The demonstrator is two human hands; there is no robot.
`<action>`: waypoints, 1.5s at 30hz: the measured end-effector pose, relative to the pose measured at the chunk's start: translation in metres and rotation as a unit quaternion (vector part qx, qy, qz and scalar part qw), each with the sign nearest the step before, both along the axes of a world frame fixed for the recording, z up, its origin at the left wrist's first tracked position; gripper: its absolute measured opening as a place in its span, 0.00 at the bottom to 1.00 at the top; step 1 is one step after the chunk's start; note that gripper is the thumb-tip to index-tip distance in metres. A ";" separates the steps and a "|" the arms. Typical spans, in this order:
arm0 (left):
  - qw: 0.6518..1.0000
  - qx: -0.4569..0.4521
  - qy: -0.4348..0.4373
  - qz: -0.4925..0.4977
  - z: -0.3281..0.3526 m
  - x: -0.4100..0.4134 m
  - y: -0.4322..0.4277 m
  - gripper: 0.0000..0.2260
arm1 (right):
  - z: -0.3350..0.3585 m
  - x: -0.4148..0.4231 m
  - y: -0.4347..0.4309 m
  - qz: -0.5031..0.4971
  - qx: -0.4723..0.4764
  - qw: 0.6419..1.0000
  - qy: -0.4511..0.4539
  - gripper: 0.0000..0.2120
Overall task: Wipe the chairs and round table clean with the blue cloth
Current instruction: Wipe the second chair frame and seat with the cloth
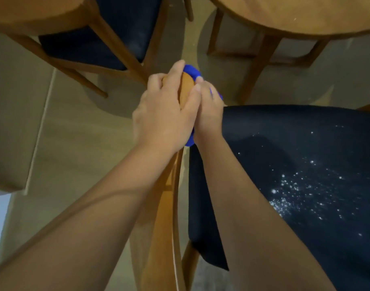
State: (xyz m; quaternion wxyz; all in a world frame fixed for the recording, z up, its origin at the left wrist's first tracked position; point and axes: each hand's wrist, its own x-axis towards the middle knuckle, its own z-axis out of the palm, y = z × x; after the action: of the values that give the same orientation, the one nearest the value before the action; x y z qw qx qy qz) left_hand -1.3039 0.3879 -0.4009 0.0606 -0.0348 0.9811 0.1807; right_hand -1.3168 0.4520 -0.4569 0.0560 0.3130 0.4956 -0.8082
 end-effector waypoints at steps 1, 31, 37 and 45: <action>1.000 0.004 0.004 -0.002 -0.002 0.000 -0.001 0.23 | -0.008 -0.007 -0.002 0.007 0.017 1.000 -0.008 0.09; 1.000 -0.013 -0.016 -0.011 -0.003 -0.008 0.003 0.23 | -0.039 -0.007 -0.017 -0.112 -0.090 0.974 -0.173 0.07; 0.996 -0.080 0.032 -0.022 -0.001 -0.005 0.005 0.22 | -0.017 0.029 -0.014 -0.076 -0.134 0.978 -0.140 0.08; 0.988 -0.107 0.048 -0.096 0.005 0.043 0.007 0.26 | 0.005 0.115 0.009 0.115 -0.011 0.982 -0.147 0.10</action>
State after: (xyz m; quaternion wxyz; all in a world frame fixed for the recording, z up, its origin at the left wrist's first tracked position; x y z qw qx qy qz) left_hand -1.2607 0.3947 -0.3959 0.0263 0.0618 0.9953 0.0691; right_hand -1.2022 0.4609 -0.4517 0.2240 0.3685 0.5055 -0.7473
